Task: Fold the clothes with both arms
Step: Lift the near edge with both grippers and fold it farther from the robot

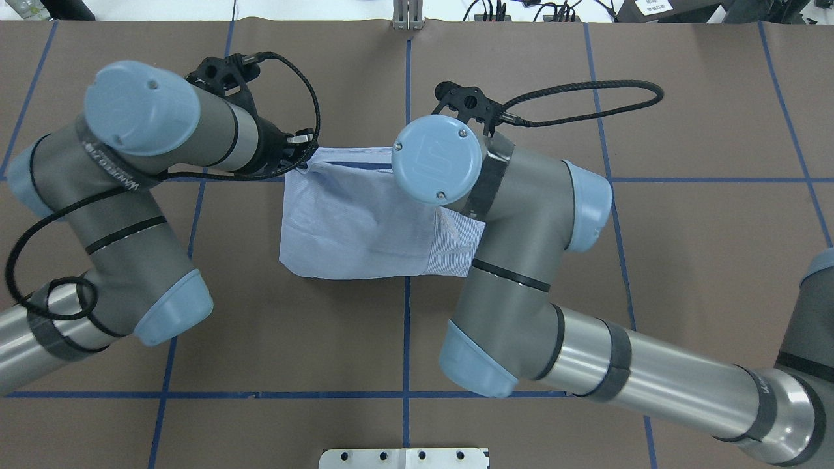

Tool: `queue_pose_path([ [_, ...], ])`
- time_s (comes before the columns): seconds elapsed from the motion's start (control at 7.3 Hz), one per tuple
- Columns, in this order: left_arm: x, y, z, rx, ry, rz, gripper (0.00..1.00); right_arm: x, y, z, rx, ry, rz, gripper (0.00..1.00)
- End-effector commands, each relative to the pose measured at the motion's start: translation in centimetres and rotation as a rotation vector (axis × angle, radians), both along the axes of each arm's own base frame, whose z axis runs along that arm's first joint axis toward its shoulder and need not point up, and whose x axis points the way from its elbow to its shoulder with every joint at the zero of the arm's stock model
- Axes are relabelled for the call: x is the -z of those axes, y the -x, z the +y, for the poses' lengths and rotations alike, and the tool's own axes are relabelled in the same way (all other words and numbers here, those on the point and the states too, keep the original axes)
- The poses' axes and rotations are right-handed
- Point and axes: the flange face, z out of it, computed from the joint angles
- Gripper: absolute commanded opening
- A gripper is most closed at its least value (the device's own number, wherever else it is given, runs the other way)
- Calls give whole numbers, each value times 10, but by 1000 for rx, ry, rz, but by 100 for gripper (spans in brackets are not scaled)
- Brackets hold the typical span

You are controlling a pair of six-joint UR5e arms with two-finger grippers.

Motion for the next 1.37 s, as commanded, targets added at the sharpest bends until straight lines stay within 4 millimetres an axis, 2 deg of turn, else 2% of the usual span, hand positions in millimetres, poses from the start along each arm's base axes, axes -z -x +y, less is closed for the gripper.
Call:
queue_pose_path([
  [0.0,-24,-33,-55,11,-54,-132,0,-20,35,-54,-4,-15,40,0],
  [0.27,-76,-54,-86,-18,-90,-178,0,-53,55,-76,17,-32,61,0],
  [0.41,-90,-63,-97,-31,-108,-192,0,-63,61,-83,37,-35,74,0],
  [0.68,-93,-72,-104,-34,-105,-193,0,-50,74,-92,43,-42,62,0],
  [0.96,-91,-73,-104,-35,-105,-191,0,-48,78,-94,54,-45,72,0],
  [1.1,-91,-73,-104,-38,-106,-189,24,-48,78,-95,71,-55,81,8],
  [1.23,-88,-73,-103,-38,-122,-170,98,-48,79,-95,113,-76,100,99],
])
